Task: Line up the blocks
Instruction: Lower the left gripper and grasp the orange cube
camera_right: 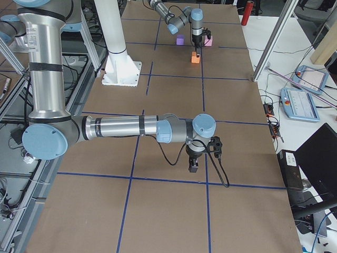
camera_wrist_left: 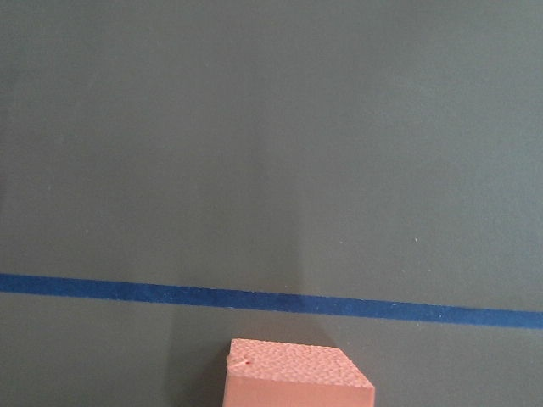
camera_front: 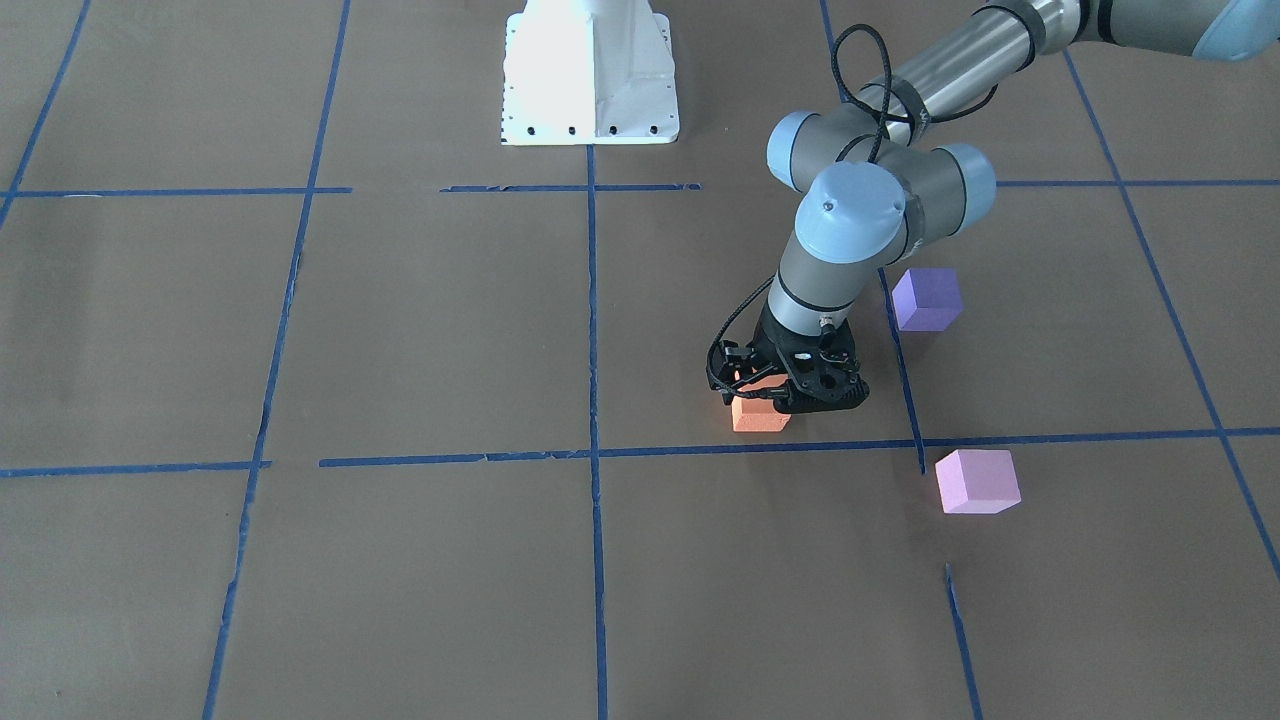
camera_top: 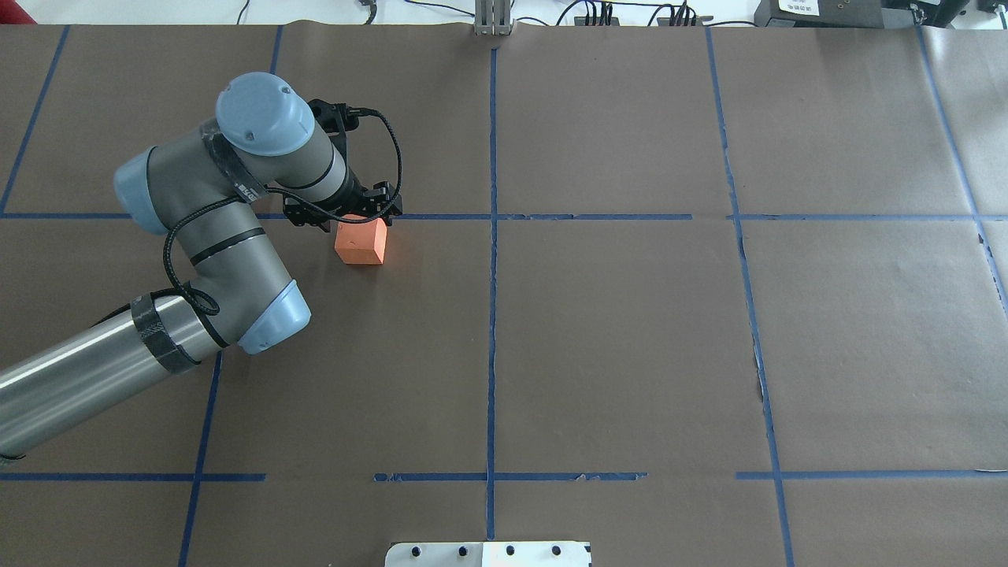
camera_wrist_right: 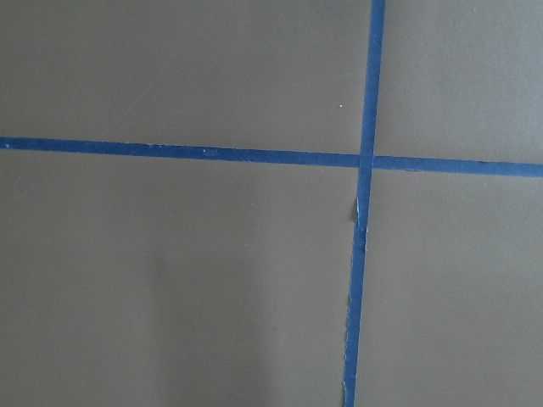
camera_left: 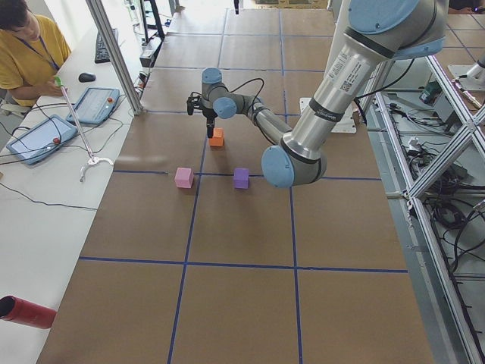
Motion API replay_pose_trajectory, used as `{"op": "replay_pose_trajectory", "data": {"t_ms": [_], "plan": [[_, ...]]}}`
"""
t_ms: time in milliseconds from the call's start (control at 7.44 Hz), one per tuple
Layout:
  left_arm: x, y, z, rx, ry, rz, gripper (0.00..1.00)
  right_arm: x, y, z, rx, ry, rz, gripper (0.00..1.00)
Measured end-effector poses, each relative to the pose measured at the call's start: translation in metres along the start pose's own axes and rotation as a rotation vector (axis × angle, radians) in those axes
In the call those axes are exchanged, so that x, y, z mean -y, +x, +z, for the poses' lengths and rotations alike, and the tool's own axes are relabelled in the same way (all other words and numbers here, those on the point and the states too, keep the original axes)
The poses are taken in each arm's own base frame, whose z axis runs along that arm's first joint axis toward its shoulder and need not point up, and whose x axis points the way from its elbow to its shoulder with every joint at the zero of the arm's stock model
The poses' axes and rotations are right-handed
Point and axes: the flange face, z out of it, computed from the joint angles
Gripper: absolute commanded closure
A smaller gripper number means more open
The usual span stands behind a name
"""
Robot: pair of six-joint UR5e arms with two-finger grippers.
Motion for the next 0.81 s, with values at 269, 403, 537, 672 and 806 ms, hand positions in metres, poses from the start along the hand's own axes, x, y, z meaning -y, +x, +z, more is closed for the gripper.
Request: {"op": "replay_pose_trajectory", "data": {"t_ms": [269, 403, 537, 672, 806], "plan": [[-0.011, 0.000, 0.018, 0.022, -0.006, 0.010, 0.10, 0.000, 0.000, 0.000, 0.000, 0.000, 0.000, 0.00], [-0.013, 0.000, 0.021, 0.025, -0.008, 0.013, 0.36, 0.000, 0.000, 0.000, 0.000, 0.000, 0.000, 0.00], [-0.014, -0.001, 0.023, 0.025, -0.010, 0.016, 0.80, 0.000, 0.000, 0.000, 0.000, 0.000, 0.000, 0.00], [-0.013, -0.001, 0.023, 0.024, -0.015, 0.017, 0.91, 0.000, 0.000, 0.000, 0.000, 0.000, 0.000, 0.00], [-0.009, -0.006, 0.019, 0.016, -0.035, 0.008, 0.91, 0.000, 0.000, 0.000, 0.000, 0.000, 0.000, 0.00]]}}
